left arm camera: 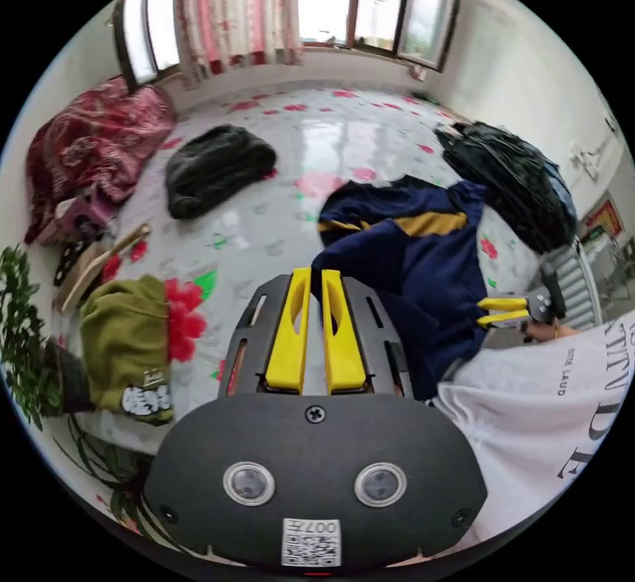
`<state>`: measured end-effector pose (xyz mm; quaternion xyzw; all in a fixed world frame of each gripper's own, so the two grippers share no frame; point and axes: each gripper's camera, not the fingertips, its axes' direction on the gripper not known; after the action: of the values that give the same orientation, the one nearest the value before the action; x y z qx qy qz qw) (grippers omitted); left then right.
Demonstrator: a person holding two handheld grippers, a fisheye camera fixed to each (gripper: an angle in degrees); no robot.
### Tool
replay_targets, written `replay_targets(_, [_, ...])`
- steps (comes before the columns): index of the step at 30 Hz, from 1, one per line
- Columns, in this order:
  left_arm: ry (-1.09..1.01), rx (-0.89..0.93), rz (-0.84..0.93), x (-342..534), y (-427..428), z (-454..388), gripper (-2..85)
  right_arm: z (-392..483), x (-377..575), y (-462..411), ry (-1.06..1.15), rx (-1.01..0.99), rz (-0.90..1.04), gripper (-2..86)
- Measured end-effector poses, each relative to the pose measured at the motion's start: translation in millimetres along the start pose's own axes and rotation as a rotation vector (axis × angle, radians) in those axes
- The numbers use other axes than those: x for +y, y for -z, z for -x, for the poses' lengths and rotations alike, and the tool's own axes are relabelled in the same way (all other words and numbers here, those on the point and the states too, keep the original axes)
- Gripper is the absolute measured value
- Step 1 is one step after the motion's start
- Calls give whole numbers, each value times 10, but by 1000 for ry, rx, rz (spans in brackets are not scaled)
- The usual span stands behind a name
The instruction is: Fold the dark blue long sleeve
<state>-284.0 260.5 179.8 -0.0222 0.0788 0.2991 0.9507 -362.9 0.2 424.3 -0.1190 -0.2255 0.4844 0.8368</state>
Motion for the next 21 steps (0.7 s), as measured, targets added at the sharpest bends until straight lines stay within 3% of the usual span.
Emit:
replay_targets(4, [304,-312,-6,216,450,1181,38,-23,98,159,-45,25,10,73])
replay_targets(7, [377,-460,56,594,402,1298,59,102,166,445,-59,50,-58,68])
replay_targets(11, [249,-258,111,1227,-90,523,62,416,173,654,-19,12,-103,59])
replay_targets(15, [34,-70,207,1752,-514,-527,78,787,3,467,71,-2,-27,48])
replay_targets(19, [-132,-56,298,1886,-771,-1050,72,891,-104,91,139,21,140,19])
replay_targets(21, [-224,-90,300,1895,-872,-1170,29,872,-33,156,146,5,153,13])
